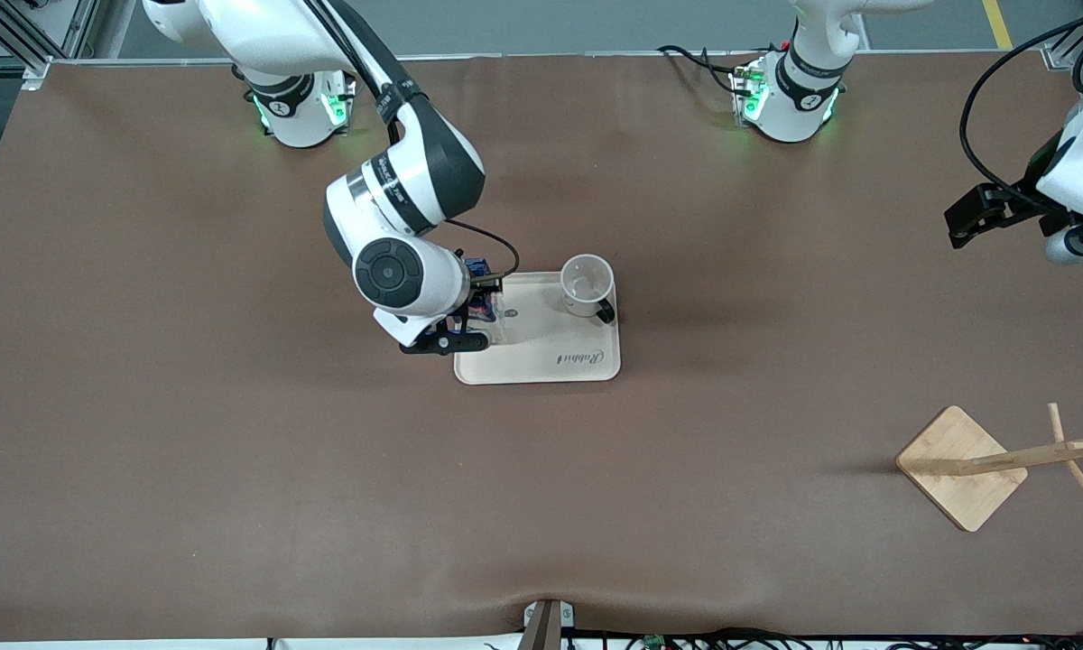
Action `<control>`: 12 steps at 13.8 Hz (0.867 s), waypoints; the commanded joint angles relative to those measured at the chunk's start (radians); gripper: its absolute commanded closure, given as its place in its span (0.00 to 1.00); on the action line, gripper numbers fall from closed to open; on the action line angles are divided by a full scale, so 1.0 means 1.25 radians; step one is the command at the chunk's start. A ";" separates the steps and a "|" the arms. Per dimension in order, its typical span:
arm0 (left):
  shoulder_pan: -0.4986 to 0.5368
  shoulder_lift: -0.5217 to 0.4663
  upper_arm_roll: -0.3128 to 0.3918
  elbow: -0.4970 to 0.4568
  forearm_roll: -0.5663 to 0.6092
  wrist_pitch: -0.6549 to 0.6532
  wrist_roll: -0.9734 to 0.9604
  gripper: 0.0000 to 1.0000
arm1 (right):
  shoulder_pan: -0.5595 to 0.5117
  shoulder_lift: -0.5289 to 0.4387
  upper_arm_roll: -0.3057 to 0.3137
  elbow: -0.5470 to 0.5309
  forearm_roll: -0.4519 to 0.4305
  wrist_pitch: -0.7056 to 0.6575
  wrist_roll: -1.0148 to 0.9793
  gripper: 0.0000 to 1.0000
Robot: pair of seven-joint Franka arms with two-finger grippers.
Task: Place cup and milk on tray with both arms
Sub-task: 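Carry the milk onto the tray with the right gripper while the left gripper withdraws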
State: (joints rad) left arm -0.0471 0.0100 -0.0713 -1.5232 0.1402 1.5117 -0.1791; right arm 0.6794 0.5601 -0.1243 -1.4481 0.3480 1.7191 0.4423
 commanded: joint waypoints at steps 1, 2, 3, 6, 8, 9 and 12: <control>0.001 -0.015 0.001 0.004 -0.009 0.002 0.007 0.00 | 0.016 0.028 -0.009 0.028 0.038 0.006 0.008 1.00; 0.001 -0.015 0.001 0.004 -0.009 0.001 0.007 0.00 | 0.022 0.031 -0.009 0.027 0.038 0.030 0.007 1.00; 0.000 -0.015 0.001 0.004 -0.009 -0.001 0.007 0.00 | 0.028 0.034 -0.009 0.025 0.037 0.037 0.006 1.00; -0.004 -0.015 -0.002 0.004 -0.009 -0.009 0.008 0.00 | 0.031 0.042 -0.009 0.025 0.033 0.038 0.006 0.61; -0.004 -0.015 -0.007 0.006 -0.009 -0.009 0.008 0.00 | 0.031 0.040 -0.010 0.027 0.028 0.038 0.005 0.00; -0.004 -0.015 -0.009 0.006 -0.008 -0.009 0.008 0.00 | 0.026 0.039 -0.010 0.028 0.031 0.036 0.005 0.00; -0.005 -0.010 -0.017 0.011 -0.009 -0.007 0.006 0.00 | 0.020 0.021 -0.012 0.056 0.027 0.026 0.001 0.00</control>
State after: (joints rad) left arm -0.0523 0.0028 -0.0881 -1.5184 0.1401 1.5106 -0.1791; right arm 0.7084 0.5928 -0.1356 -1.4250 0.3713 1.7727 0.4419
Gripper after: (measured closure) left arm 0.000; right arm 0.000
